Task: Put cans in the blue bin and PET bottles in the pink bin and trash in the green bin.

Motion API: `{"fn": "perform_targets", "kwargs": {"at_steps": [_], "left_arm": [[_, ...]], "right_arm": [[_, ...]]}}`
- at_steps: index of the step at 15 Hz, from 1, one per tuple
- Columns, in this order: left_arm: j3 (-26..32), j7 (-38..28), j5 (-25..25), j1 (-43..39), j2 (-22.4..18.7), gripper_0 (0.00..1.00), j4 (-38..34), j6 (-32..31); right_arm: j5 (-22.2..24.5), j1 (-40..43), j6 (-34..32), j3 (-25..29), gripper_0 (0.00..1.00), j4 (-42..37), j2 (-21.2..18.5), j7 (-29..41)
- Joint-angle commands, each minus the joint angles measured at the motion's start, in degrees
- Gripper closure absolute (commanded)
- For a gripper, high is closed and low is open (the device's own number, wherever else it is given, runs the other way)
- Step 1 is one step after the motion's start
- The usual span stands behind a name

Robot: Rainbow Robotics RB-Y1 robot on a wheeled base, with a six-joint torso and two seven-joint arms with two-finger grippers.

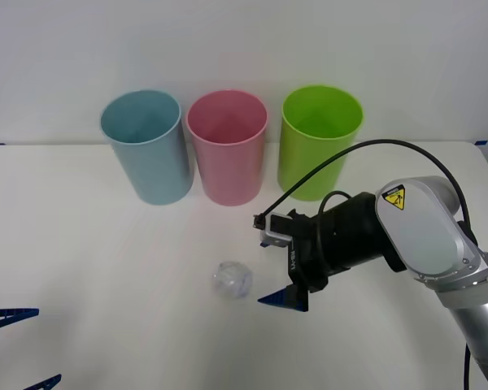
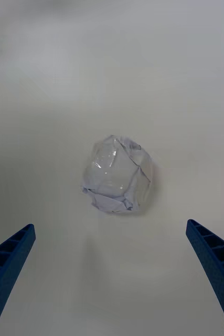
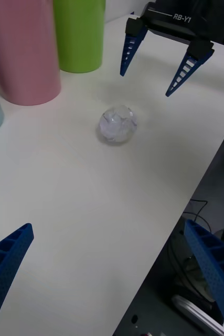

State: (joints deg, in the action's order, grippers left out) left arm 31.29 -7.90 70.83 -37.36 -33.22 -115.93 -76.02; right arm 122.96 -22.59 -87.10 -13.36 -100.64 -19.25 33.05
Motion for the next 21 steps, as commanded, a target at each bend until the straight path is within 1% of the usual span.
{"fn": "perform_targets", "kwargs": {"at_steps": [1,2,4,15,21], "left_arm": [[0.0,0.0,0.0,0.0,0.0,0.0,0.0,0.0],[0.0,0.0,0.0,0.0,0.0,0.0,0.0,0.0],[0.0,0.0,0.0,0.0,0.0,0.0,0.0,0.0],[0.0,0.0,0.0,0.0,0.0,0.0,0.0,0.0],[0.0,0.0,0.0,0.0,0.0,0.0,0.0,0.0]], "right_arm": [[0.0,0.0,0.0,0.0,0.0,0.0,0.0,0.0],[-0.5,-2.1,1.1,0.4,0.0,-1.4,2.0,-0.5],[0.1,-2.5,1.6,1.1,0.0,-2.4,2.3,-0.8],[1.7,-2.4,1.1,-0.8,0.0,-2.3,1.3,-0.4],[1.7,-2.2,1.1,-1.1,0.0,-0.6,1.2,-0.4]]}}
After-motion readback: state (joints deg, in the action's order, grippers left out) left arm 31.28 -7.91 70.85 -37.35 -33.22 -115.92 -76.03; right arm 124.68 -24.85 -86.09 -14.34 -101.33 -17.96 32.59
